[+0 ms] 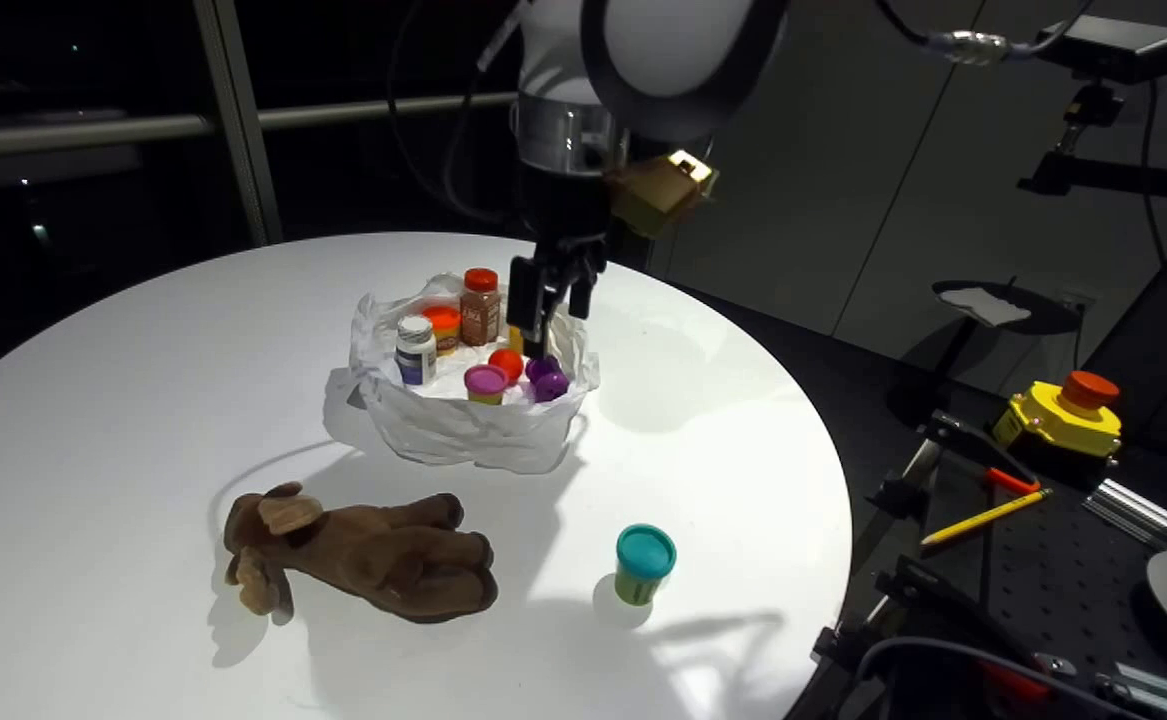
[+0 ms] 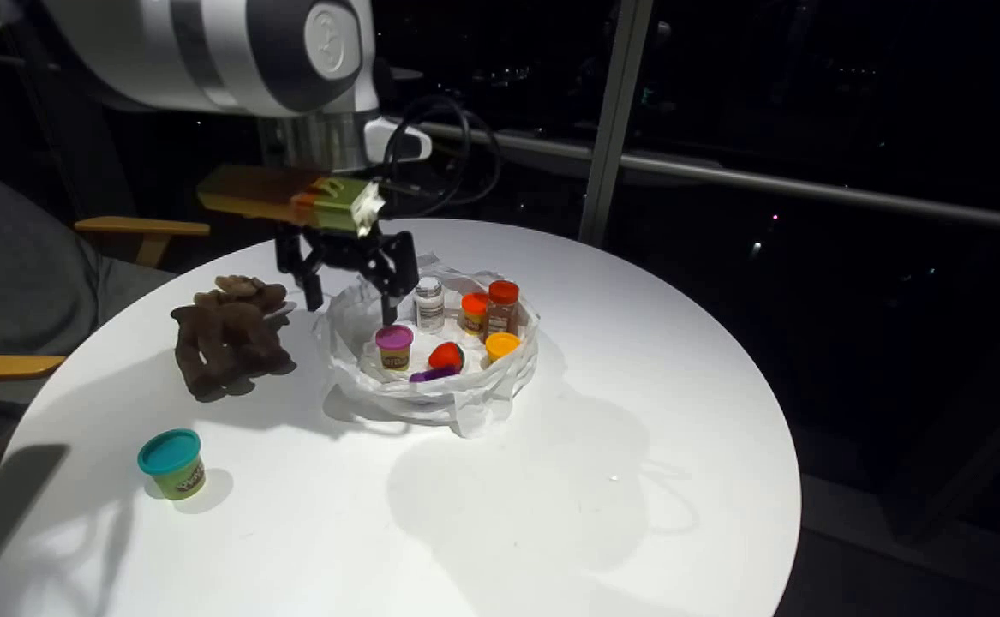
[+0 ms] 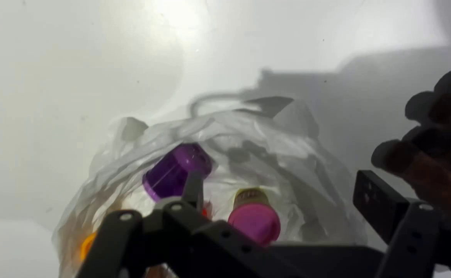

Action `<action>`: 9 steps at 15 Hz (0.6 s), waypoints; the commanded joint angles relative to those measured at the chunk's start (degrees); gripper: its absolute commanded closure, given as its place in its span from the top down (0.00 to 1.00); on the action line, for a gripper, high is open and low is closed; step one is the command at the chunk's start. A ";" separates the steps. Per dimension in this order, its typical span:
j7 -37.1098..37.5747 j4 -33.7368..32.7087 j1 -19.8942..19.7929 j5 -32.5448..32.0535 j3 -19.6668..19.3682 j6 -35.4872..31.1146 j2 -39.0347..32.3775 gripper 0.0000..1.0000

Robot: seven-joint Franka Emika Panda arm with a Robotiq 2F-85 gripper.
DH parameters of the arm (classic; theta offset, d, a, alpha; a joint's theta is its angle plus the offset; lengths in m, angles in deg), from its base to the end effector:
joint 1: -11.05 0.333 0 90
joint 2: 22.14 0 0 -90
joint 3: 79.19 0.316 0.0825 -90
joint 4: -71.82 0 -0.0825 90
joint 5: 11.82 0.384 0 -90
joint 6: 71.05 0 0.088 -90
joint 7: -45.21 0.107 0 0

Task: Put the objects and the bottles in the plastic bag

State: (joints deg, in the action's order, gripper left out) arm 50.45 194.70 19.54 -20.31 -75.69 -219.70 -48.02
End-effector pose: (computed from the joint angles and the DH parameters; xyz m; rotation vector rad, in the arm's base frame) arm 0.5565 0.1215 0.1890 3.0699 0.3675 0.0122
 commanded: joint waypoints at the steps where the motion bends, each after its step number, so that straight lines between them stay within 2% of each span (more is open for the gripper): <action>1: 6.31 14.64 4.45 -2.58 -1.62 -10.72 6.47 1.00; 3: 9.53 21.70 7.31 -3.91 -2.53 -16.98 9.22 1.00; 5: 11.21 25.55 9.60 -4.07 -3.23 -20.97 10.57 1.00; 9: 10.51 28.72 10.74 -3.60 -1.98 -23.26 12.03 1.00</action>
State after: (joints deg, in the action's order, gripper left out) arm 60.23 220.17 29.39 -23.33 -77.68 -240.82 -39.48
